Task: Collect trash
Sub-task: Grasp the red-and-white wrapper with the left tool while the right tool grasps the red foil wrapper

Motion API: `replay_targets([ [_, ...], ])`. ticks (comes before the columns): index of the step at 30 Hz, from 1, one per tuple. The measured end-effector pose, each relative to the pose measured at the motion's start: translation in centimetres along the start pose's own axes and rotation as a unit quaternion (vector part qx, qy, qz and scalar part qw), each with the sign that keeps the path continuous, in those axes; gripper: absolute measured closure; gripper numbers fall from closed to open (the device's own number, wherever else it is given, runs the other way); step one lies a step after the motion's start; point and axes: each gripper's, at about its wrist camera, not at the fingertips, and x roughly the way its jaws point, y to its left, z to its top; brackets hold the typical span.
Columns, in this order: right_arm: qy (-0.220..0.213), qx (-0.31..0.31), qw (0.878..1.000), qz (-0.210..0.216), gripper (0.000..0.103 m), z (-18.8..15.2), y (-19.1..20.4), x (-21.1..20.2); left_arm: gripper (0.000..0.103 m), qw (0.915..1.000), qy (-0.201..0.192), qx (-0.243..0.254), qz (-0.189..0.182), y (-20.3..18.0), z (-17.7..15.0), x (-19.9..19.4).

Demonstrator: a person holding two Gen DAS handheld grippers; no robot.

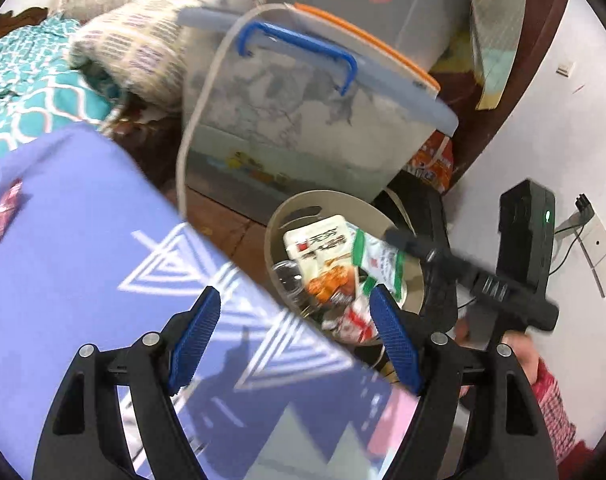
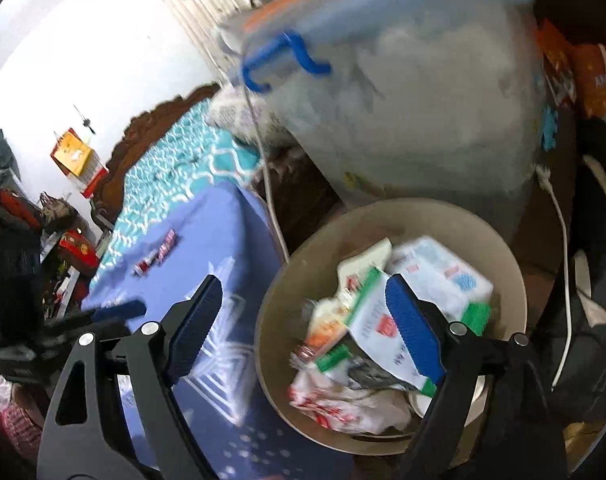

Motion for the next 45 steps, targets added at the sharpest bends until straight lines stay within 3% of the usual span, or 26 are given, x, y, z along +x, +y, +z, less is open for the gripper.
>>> replay_targets([
  [4, -0.035, 0.015, 0.999, 0.017, 0.019, 1.3, 1.6, -2.2, 0.030, 0.9997, -0.011, -0.008, 0.017, 2.0, -2.3, -3.1],
  [7, -0.027, 0.008, 0.999, 0.029, 0.020, 1.3, 3.9, -1.8, 0.030, 0.9987, -0.014, -0.016, 0.046, 4.4, -5.0, -5.4],
  [10, 0.010, -0.007, 0.999, 0.037, 0.027, 0.3, 6.9, 0.9, 0.030, 0.9962, -0.013, -0.034, 0.079, 7.4, -7.6, -7.4],
  [14, 0.081, -0.027, 0.995, 0.058, 0.046, -1.9, 11.8, 6.5, 0.030, 0.9897, -0.016, -0.084, 0.115, 12.7, -10.6, -10.4],
  [17, 0.131, -0.039, 0.987, 0.086, 0.054, -3.9, 15.7, 11.2, 0.031, 0.9840, -0.020, -0.113, 0.136, 16.4, -10.9, -12.3],
  [19, 0.154, -0.052, 0.982, 0.094, 0.055, -5.0, 18.4, 14.2, 0.031, 0.9792, -0.027, -0.127, 0.156, 18.8, -9.8, -13.2],
  [22, 0.181, -0.049, 0.977, 0.099, 0.055, -5.7, 20.9, 18.7, 0.028, 0.9693, -0.045, -0.110, 0.215, 21.9, -6.9, -13.6],
  [24, 0.192, -0.042, 0.975, 0.102, 0.053, -5.2, 22.3, 21.7, 0.020, 0.9583, -0.046, -0.088, 0.268, 23.7, -4.3, -12.3],
  [27, 0.198, -0.034, 0.975, 0.100, 0.053, -2.8, 23.6, 26.0, 0.014, 0.9472, -0.039, -0.029, 0.317, 25.5, -1.2, -9.5],
  [35, 0.204, 0.008, 0.975, 0.089, 0.038, 2.9, 23.6, 35.7, 0.009, 0.9360, -0.005, 0.028, 0.351, 30.0, 3.7, -3.0],
  [38, 0.203, 0.006, 0.974, 0.099, 0.033, 3.4, 24.9, 37.7, 0.009, 0.9371, 0.020, 0.029, 0.347, 31.3, 4.6, -1.6],
  [39, 0.203, -0.002, 0.974, 0.100, 0.039, 3.3, 25.6, 38.3, 0.013, 0.9350, 0.026, 0.030, 0.352, 31.6, 4.7, -1.3],
  [40, 0.205, -0.013, 0.974, 0.098, 0.050, 3.1, 26.3, 38.8, 0.045, 0.9362, 0.041, 0.027, 0.348, 32.1, 4.7, -0.8],
  [41, 0.216, -0.023, 0.971, 0.098, 0.079, 2.6, 26.9, 39.3, 0.069, 0.9430, 0.053, 0.016, 0.328, 32.6, 4.6, -0.5],
  [42, 0.230, -0.027, 0.968, 0.098, 0.081, 1.8, 27.5, 39.7, 0.078, 0.9455, 0.051, 0.007, 0.322, 32.7, 4.6, -0.7],
  [45, 0.227, -0.031, 0.968, 0.107, 0.085, 0.8, 27.8, 37.9, 0.088, 0.9461, 0.056, -0.002, 0.319, 32.2, 3.8, -1.2],
])
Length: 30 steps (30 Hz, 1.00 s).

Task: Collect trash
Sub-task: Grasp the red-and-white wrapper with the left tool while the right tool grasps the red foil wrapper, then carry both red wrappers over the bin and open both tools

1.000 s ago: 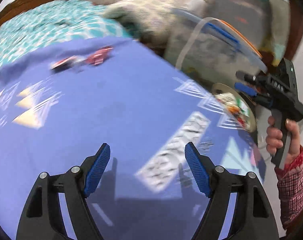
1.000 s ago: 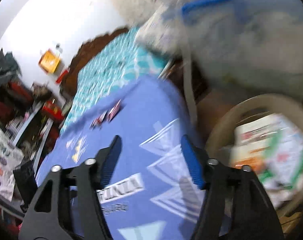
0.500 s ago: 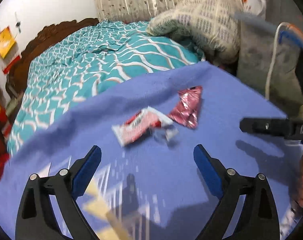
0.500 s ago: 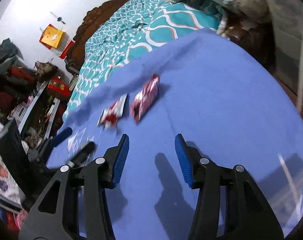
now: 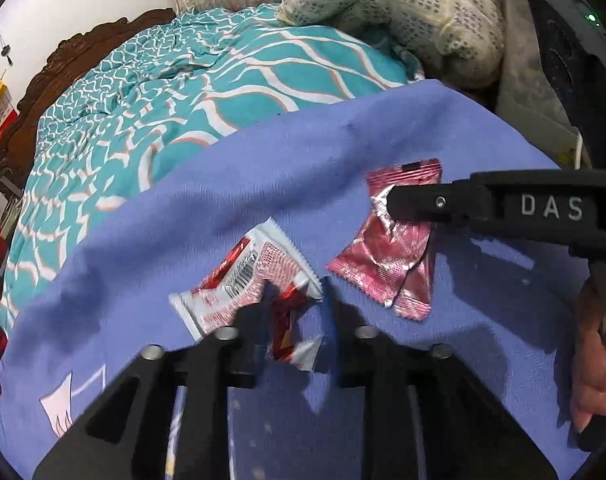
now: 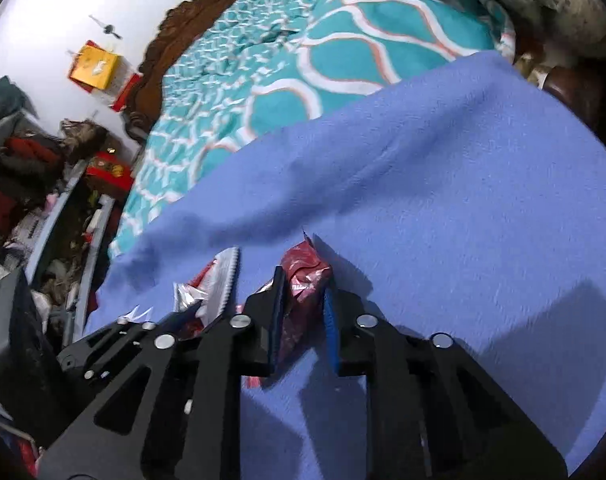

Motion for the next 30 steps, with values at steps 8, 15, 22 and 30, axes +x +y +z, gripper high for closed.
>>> replay_targets([
  [8, -0.006, -0.024, 1.000, 0.019, 0.085, -11.4, 0.3, -9.0, 0.090, 0.9961, -0.023, -0.022, -0.082, -2.4, -10.3, -9.4],
  [15, -0.016, -0.020, 0.999, 0.035, 0.085, -23.3, -0.8, -18.2, 0.090, 0.9825, -0.036, -0.068, -0.169, -5.9, -19.8, -17.7],
  [22, -0.058, -0.017, 0.998, 0.023, 0.085, -31.6, -1.2, -24.6, 0.090, 0.9725, -0.063, -0.063, -0.215, -10.9, -24.0, -23.5],
  [30, -0.073, -0.010, 0.997, 0.003, 0.085, -37.2, -1.5, -26.8, 0.090, 0.9777, -0.066, -0.014, -0.199, -14.9, -25.5, -25.7],
])
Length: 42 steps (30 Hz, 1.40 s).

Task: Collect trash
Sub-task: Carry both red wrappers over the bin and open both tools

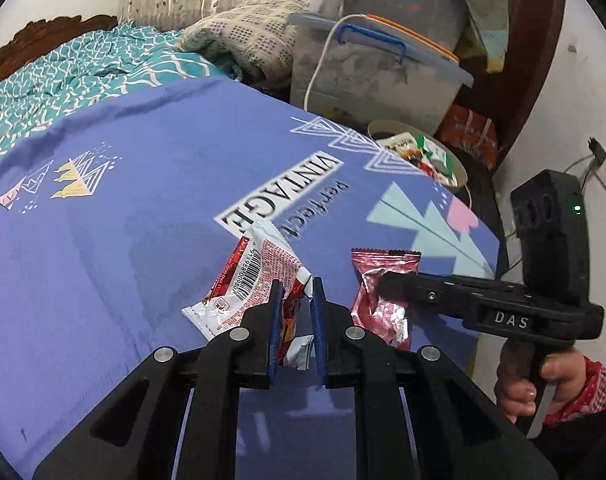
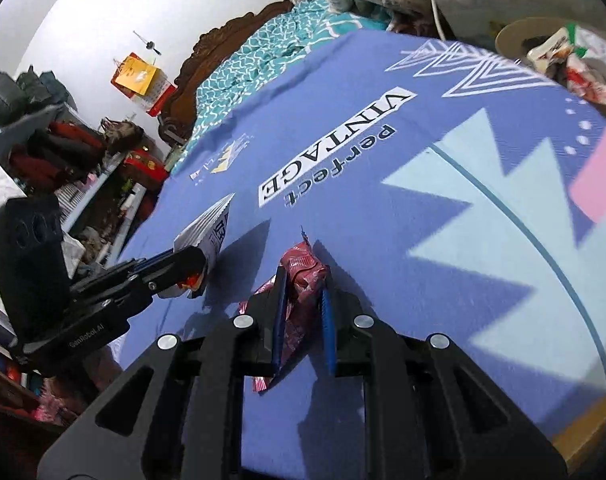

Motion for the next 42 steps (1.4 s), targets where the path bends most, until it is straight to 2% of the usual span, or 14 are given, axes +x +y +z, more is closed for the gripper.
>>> replay_targets([
  [7, -0.001, -0.009, 1.000, -0.005, 0.085, -1.9, 1.6, -1.2, 0.090, 0.9998, 0.000, 0.010, 0.020, -0.7, -1.1, -1.0],
  [13, -0.024, 0.004, 1.000, -0.015, 0.085, -1.5, 0.0, -2.5, 0.090, 0.9992, -0.008, 0.033, 0.024, -2.0, 0.0, -1.3],
  [20, -0.074, 0.040, 0.996, -0.030, 0.085, 1.2, -4.6, -5.6, 0.090, 0.9958, -0.018, 0.088, 0.020, -5.5, 4.0, 0.4],
  [28, -0.132, 0.065, 0.987, -0.063, 0.085, 5.1, -10.3, -9.2, 0.090, 0.9897, -0.011, 0.142, 0.010, -10.0, 9.0, 4.8],
  [32, -0.171, 0.059, 0.977, -0.112, 0.085, 7.9, -13.0, -11.2, 0.090, 0.9885, -0.001, 0.150, -0.015, -12.0, 12.2, 7.4],
  [37, -0.222, 0.052, 0.952, -0.205, 0.085, 12.7, -17.4, -14.8, 0.090, 0.9861, 0.004, 0.157, -0.054, -15.2, 16.0, 10.4],
  [39, -0.225, 0.032, 0.941, -0.249, 0.085, 14.9, -18.5, -15.4, 0.090, 0.9849, 0.009, 0.158, -0.070, -16.5, 17.2, 11.9],
  [42, -0.206, -0.012, 0.930, -0.305, 0.085, 18.2, -19.9, -14.5, 0.090, 0.9847, 0.023, 0.145, -0.093, -17.7, 18.7, 14.5],
])
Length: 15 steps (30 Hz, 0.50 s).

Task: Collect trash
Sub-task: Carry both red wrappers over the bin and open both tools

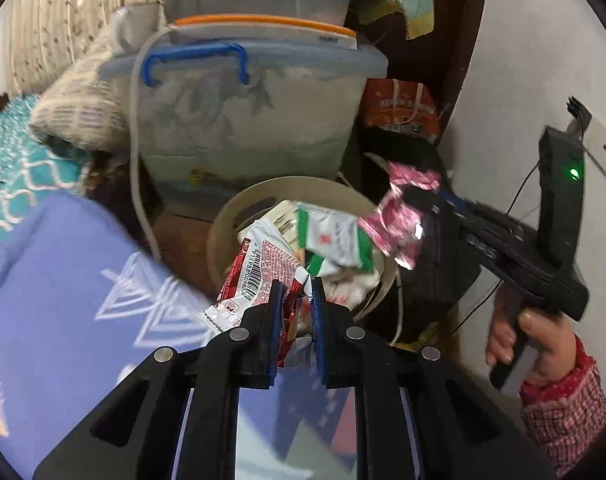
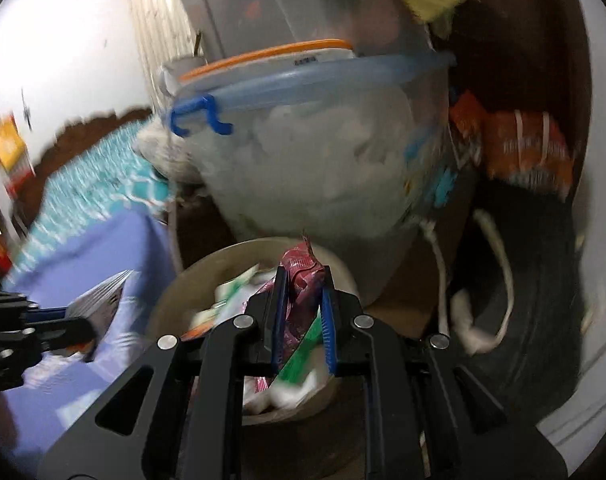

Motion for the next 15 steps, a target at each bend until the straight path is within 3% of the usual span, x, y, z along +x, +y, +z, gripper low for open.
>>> replay_targets([
  [3, 0.018, -0.052, 0.998, -0.022, 0.085, 2.0, 0.4, 3.6, 0.090, 0.9995, 0.014, -0.018, -0.020, 0.2, 1.4, 2.7],
  [5, 0.048, -0.077, 0.996, -0.012, 0.085, 2.7, 1.2, 6.2, 0.090, 0.9994, 0.020, -0.020, -0.018, 0.1, 2.0, 4.3],
  [9, 0.144, -0.041, 0.987, 0.054, 0.085, 2.7, 1.6, 12.0, 0.090, 0.9991, 0.035, -0.026, -0.006, 1.1, 2.9, 7.3],
  [12, 0.212, -0.042, 0.976, 0.041, 0.085, 1.2, 2.0, 16.2, 0.089, 0.9982, 0.050, -0.032, -0.002, 2.1, 3.3, 9.4],
  [15, 0.211, -0.033, 0.976, 0.039, 0.083, 1.0, 2.0, 17.1, 0.080, 0.9977, 0.062, -0.028, 0.005, 2.4, 3.6, 11.0],
])
